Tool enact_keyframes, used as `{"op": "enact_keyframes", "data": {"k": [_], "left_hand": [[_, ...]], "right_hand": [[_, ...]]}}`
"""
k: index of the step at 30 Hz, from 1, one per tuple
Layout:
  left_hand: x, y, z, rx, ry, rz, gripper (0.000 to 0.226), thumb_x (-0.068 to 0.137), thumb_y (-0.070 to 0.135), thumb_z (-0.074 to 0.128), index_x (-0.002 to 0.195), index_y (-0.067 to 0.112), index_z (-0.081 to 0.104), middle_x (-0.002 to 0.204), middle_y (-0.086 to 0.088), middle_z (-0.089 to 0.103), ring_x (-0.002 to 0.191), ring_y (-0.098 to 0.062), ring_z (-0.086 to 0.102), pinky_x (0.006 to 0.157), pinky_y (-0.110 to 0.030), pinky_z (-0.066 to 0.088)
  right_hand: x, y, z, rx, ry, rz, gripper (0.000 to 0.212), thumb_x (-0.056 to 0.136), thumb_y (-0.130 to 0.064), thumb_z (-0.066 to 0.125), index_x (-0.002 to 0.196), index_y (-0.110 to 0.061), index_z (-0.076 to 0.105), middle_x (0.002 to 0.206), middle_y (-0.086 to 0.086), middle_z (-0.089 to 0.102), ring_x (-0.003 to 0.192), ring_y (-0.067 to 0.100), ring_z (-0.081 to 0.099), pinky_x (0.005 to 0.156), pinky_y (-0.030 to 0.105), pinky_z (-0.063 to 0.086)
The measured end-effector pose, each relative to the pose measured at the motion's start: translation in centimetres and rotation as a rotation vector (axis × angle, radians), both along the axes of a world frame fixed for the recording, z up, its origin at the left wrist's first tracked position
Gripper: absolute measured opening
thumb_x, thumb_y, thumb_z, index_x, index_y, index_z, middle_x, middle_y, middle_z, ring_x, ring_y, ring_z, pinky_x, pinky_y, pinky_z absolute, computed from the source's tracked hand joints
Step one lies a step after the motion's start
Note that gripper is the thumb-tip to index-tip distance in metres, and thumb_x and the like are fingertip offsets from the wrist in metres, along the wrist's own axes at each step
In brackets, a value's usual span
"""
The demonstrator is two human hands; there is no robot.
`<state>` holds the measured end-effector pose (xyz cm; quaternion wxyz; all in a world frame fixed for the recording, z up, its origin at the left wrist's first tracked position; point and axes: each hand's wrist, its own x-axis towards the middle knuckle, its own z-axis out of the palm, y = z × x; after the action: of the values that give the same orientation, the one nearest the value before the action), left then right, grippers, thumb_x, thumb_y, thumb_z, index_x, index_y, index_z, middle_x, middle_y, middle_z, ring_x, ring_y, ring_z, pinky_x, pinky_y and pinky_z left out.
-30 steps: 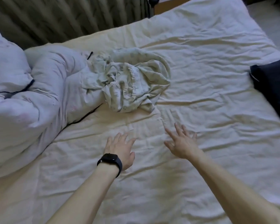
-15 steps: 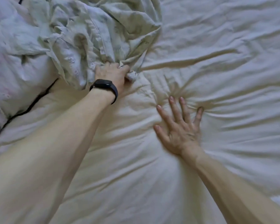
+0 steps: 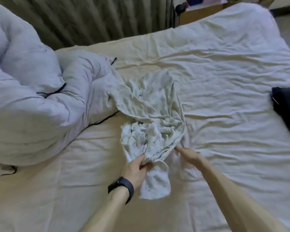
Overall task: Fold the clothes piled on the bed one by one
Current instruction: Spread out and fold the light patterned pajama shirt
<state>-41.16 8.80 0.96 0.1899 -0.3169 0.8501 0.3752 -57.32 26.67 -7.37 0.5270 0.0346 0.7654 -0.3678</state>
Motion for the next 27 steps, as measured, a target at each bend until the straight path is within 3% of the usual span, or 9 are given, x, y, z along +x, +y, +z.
{"op": "enact_keyframes", "data": {"k": [2,4,8,9,14,18,21,24,27], "left_hand": [[3.6,0.8,3.1,0.06,0.048,0.107,0.015,0.097,0.039,0.061,0.098,0.024,0.064,0.064,0.011,0.054,0.062,-0.007,0.052,0.058,-0.021,0.038],[6.8,1.8,5.2,0.087,0.064,0.18,0.015,0.097,0.038,0.061,0.095,0.024,0.065,0.064,0.01,0.052,0.057,-0.002,0.045,0.053,-0.016,0.034],[12.8,3.9,8.0,0.164,0.085,0.275,0.008,0.096,0.037,0.064,0.089,0.033,0.064,0.071,0.016,0.062,0.059,0.008,0.053,0.056,-0.009,0.038],[14.3,4.4,8.5,0.17,0.084,0.287,0.008,0.095,0.037,0.065,0.089,0.031,0.064,0.073,0.015,0.064,0.06,0.01,0.054,0.057,-0.008,0.039],[22.6,5.0,9.7,0.161,0.039,0.258,0.027,0.095,0.039,0.064,0.075,0.028,0.05,0.071,0.009,0.055,0.058,0.002,0.048,0.056,-0.013,0.037],[27.9,4.1,10.7,0.196,-0.007,0.097,0.032,0.086,0.06,0.067,0.093,0.031,0.055,0.081,0.01,0.054,0.068,-0.007,0.049,0.051,-0.012,0.033],[31.3,3.4,11.0,0.232,-0.118,-0.106,0.047,0.076,0.068,0.073,0.103,0.03,0.064,0.084,0.012,0.064,0.069,-0.007,0.058,0.052,-0.016,0.044],[35.3,1.3,11.0,0.071,-0.27,-0.365,0.034,0.084,0.042,0.076,0.106,0.02,0.064,0.102,-0.001,0.067,0.083,-0.02,0.061,0.072,-0.028,0.052],[39.5,-1.7,11.6,-0.076,-0.309,-0.382,0.023,0.094,0.023,0.059,0.115,0.019,0.067,0.115,-0.006,0.065,0.099,-0.027,0.063,0.072,-0.028,0.044]], "right_hand": [[4.6,0.2,3.8,-0.105,-0.201,-0.209,0.084,0.084,-0.085,0.045,0.144,-0.026,0.054,0.141,-0.001,0.057,0.124,0.032,0.06,0.102,0.047,0.048],[9.8,0.7,6.4,-0.216,-0.395,-0.361,0.071,0.084,-0.079,0.054,0.133,-0.027,0.065,0.131,0.007,0.067,0.114,0.033,0.068,0.091,0.051,0.057],[19.6,0.7,10.7,-0.299,-0.563,-0.355,0.055,0.083,-0.063,0.071,0.113,-0.017,0.078,0.113,0.015,0.072,0.104,0.032,0.068,0.094,0.041,0.056],[21.6,0.7,11.6,-0.291,-0.562,-0.327,0.049,0.085,-0.058,0.073,0.112,-0.017,0.078,0.105,0.012,0.07,0.094,0.027,0.065,0.088,0.036,0.054],[28.7,2.1,14.5,-0.112,-0.253,-0.313,0.007,0.09,-0.018,0.069,0.088,-0.016,0.063,0.063,-0.003,0.057,0.052,0.01,0.049,0.053,0.023,0.038],[31.9,3.5,16.6,-0.083,-0.07,-0.181,0.009,0.093,-0.016,0.069,0.093,-0.008,0.073,0.071,0.002,0.062,0.056,0.012,0.051,0.05,0.023,0.04],[34.9,3.5,18.7,-0.068,0.078,-0.166,0.015,0.097,-0.02,0.067,0.083,-0.015,0.07,0.068,-0.001,0.058,0.055,0.009,0.051,0.051,0.023,0.042],[37.3,3.5,21.2,-0.069,0.205,-0.3,0.015,0.1,-0.023,0.064,0.091,-0.014,0.07,0.078,0.001,0.063,0.069,0.016,0.06,0.06,0.031,0.049],[38.5,3.8,24.3,-0.105,0.376,-0.471,0.016,0.103,-0.02,0.058,0.095,-0.013,0.071,0.089,0.009,0.068,0.077,0.022,0.065,0.065,0.033,0.054]]}}
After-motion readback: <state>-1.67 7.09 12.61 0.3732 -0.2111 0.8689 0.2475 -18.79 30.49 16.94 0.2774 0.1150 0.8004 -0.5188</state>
